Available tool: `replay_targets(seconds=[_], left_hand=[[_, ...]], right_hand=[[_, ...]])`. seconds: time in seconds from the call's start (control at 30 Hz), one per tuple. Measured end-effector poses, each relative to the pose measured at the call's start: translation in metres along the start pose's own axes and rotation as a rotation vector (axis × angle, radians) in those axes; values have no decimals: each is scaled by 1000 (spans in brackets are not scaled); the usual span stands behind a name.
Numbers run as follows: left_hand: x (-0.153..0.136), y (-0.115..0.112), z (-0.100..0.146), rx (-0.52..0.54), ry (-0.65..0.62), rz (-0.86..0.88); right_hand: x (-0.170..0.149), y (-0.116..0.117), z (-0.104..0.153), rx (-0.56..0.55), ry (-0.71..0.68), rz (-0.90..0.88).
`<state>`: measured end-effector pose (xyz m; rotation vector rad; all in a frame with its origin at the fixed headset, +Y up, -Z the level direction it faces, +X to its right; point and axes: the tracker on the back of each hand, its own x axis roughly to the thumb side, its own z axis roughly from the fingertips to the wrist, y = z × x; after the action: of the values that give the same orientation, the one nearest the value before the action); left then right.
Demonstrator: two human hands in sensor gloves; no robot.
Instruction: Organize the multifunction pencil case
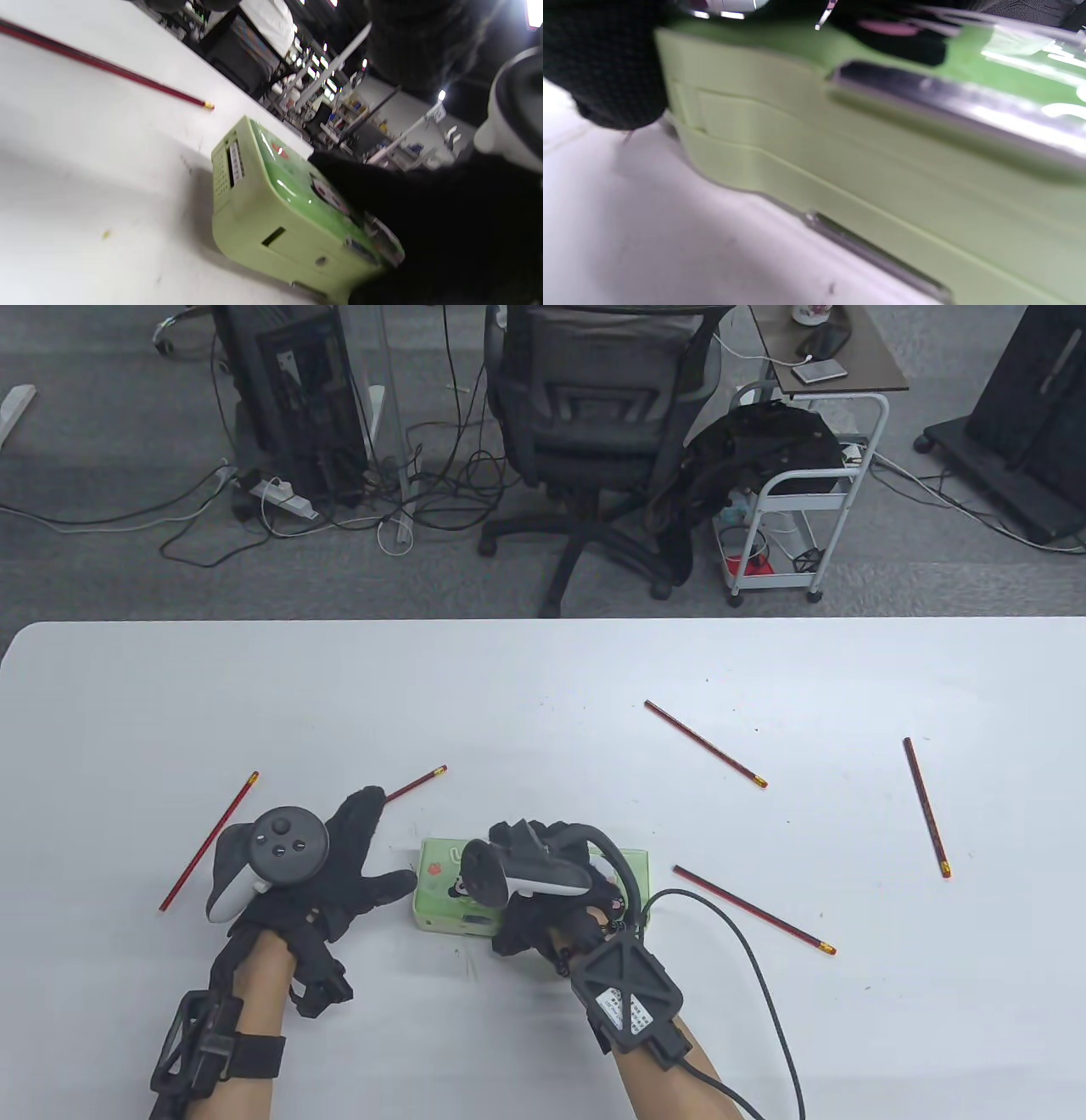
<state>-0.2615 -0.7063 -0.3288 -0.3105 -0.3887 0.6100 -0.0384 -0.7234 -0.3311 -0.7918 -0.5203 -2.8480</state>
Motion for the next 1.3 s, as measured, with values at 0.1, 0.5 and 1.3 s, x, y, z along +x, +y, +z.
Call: replay_targets(seconds=[0.1,0.5,1.3], left_hand=[[7,-14,-8,-113,6,-82],[23,-51,-26,-189,4,-287],[24,-53,-28,-97,2,-350]], right_hand=[[0,0,3,-15,-3,-2],[-60,3,67,-56,-5,-126],[-88,31,73,-292,42,-184]])
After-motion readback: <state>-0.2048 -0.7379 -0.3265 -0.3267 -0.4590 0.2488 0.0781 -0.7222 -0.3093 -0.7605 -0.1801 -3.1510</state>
